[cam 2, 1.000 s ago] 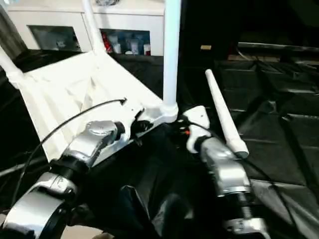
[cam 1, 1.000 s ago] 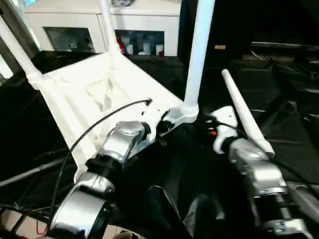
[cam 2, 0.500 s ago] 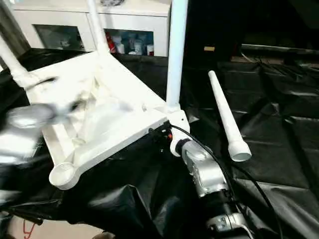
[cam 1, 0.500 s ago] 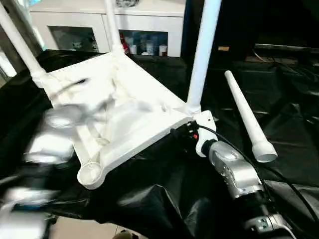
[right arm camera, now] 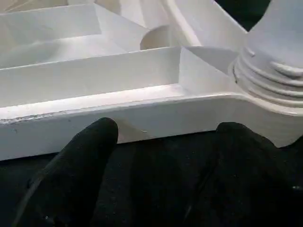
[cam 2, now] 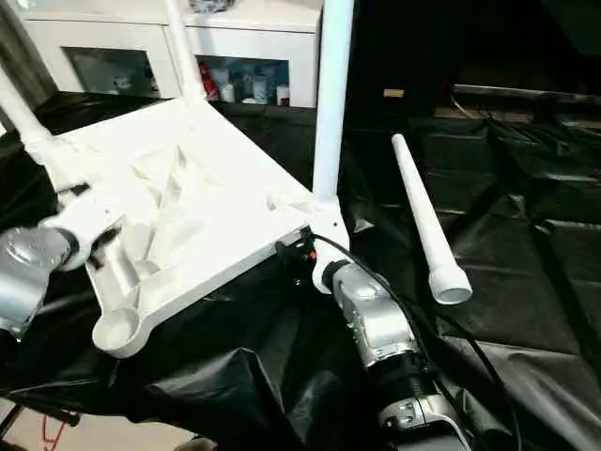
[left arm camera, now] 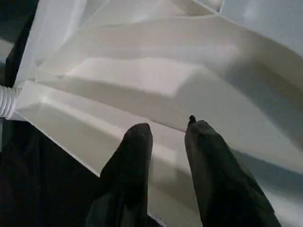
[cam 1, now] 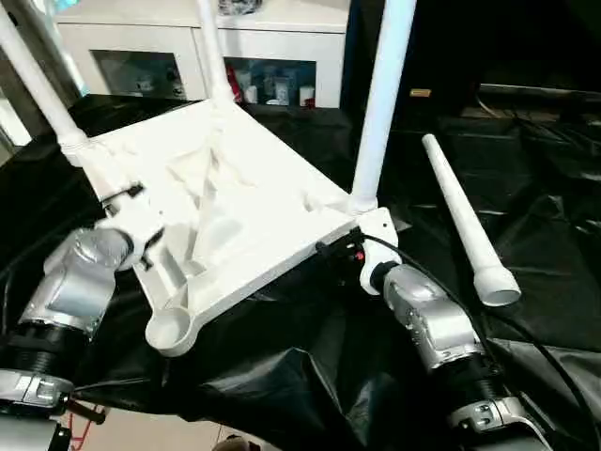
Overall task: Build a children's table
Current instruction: Rotate table base
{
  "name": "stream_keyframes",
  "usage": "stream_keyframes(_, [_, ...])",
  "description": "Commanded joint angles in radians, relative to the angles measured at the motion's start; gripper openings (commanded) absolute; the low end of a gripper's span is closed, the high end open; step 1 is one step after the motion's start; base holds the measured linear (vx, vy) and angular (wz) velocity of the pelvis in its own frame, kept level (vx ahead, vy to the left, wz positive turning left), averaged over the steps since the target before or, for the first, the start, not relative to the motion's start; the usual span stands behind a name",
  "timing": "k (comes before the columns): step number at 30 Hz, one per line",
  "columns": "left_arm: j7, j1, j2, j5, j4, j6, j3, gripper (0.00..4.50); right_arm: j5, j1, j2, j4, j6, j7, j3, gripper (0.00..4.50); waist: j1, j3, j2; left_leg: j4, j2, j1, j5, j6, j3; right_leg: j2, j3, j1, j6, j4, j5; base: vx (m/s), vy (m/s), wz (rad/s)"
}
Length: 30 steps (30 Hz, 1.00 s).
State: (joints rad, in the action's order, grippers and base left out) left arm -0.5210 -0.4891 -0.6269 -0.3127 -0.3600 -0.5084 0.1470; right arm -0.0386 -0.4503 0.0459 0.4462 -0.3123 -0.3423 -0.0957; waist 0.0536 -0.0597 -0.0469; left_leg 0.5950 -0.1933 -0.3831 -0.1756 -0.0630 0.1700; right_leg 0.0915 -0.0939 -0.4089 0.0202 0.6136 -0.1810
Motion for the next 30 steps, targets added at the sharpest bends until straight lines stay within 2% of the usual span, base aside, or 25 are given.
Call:
stream_keyframes(1, [-0.026,0.017,-0.015,-0.021,-0.005,-0.03,0.027,1.43,0.006,-0.022,-0.004,0.013,0.011,0.006,-0.004,3.88,0.001,0.077,-0.01,-0.071,-0.027,0.016,-0.2,-0.003,-0.012,0.053,0.053,0.055,0.207,-0.06,-0.107,0.0,0.0,0.0])
stream_keyframes(4, [0.005,0.012,-0.021,-0.027,-0.014,-0.032,0.012,1.09,0.006,-0.03,-0.005,0.024,0.017,0.005,-0.005,3.88,-0.003,0.075,-0.01,-0.071,-0.027,0.017,-0.216,-0.003,-0.011,0.053,0.053,0.055,0.205,-0.063,-0.132,0.0,0.0,0.0])
stream_keyframes(7, [-0.011,0.008,-0.033,-0.021,-0.019,-0.036,0.01,1.06,0.005,-0.037,-0.003,0.036,0.02,0.003,-0.005,3.88,-0.002,0.077,-0.011,-0.07,-0.027,0.019,-0.213,-0.003,-0.011,0.053,0.053,0.054,0.206,-0.064,-0.128,0.0,0.0,0.0])
stream_keyframes(11, [-0.024,0.006,-0.041,-0.017,-0.02,-0.043,0.014,0.7,0.008,-0.047,-0.002,0.055,0.026,0.0,-0.005,3.88,0.0,0.077,-0.01,-0.07,-0.027,0.019,-0.204,0.001,-0.012,0.052,0.052,0.054,0.213,-0.061,-0.113,0.0,0.0,0.0])
stream_keyframes(14, [-0.12,0.021,-0.046,0.011,-0.008,-0.028,0.039,0.61,0.007,-0.06,-0.004,0.077,0.035,-0.001,-0.003,3.88,0.0,0.077,-0.01,-0.07,-0.027,0.018,-0.205,0.0,-0.011,0.054,0.053,0.054,0.217,-0.061,-0.12,0.0,0.0,0.0])
stream_keyframes(16, [-0.224,0.043,-0.049,0.052,0.033,-0.019,0.071,0.27,0.007,-0.076,-0.008,0.108,0.054,-0.005,-0.004,3.88,0.0,0.075,-0.01,-0.072,-0.028,0.017,-0.225,-0.006,-0.012,0.057,0.054,0.055,0.217,-0.063,-0.144,0.0,0.0,0.0])
stream_keyframes(18, [-0.31,0.062,-0.062,0.077,0.077,-0.014,0.106,0.15,0.008,-0.091,-0.012,0.139,0.073,-0.018,-0.009,3.88,0.0,0.075,-0.014,-0.072,-0.029,0.018,-0.24,-0.01,-0.013,0.06,0.055,0.053,0.223,-0.063,-0.154,0.0,0.0,0.0])
stream_keyframes(19, [-0.31,0.062,-0.062,0.077,0.077,-0.014,0.106,0.15,0.008,-0.091,-0.012,0.139,0.073,-0.018,-0.009,3.88,-0.003,0.075,-0.011,-0.074,-0.03,0.016,-0.245,-0.011,-0.013,0.059,0.055,0.055,0.223,-0.063,-0.156,0.0,0.0,0.0])
stream_keyframes(21, [-0.401,0.077,-0.092,0.082,0.124,-0.022,0.159,0.06,0.01,-0.111,-0.017,0.173,0.092,-0.032,-0.016,3.88,-0.006,0.074,-0.012,-0.075,-0.029,0.016,-0.25,-0.009,-0.015,0.059,0.054,0.056,0.222,-0.063,-0.166,0.0,0.0,0.0])
stream_keyframes(22, [-0.436,0.082,-0.098,0.09,0.137,-0.02,0.173,0.06,0.009,-0.118,-0.02,0.181,0.095,-0.035,-0.017,3.88,-0.008,0.072,-0.011,-0.074,-0.03,0.019,-0.258,-0.01,-0.013,0.058,0.055,0.053,0.224,-0.065,-0.175,0.0,0.0,0.0])
stream_keyframes(27, [-0.539,0.097,-0.11,0.129,0.192,-0.005,0.203,0.06,0.011,-0.14,-0.025,0.2,0.109,-0.051,-0.024,3.88,-0.012,0.071,-0.013,-0.076,-0.029,0.021,-0.264,-0.015,-0.012,0.054,0.055,0.054,0.227,-0.063,-0.172,0.0,0.0,0.0])
stream_keyframes(30, [-0.606,0.107,-0.108,0.183,0.255,-0.009,0.21,0.06,0.01,-0.147,-0.028,0.207,0.117,-0.063,-0.028,3.88,-0.012,0.07,-0.012,-0.077,-0.029,0.023,-0.279,-0.019,-0.012,0.056,0.056,0.055,0.228,-0.063,-0.192,0.0,0.0,0.0])
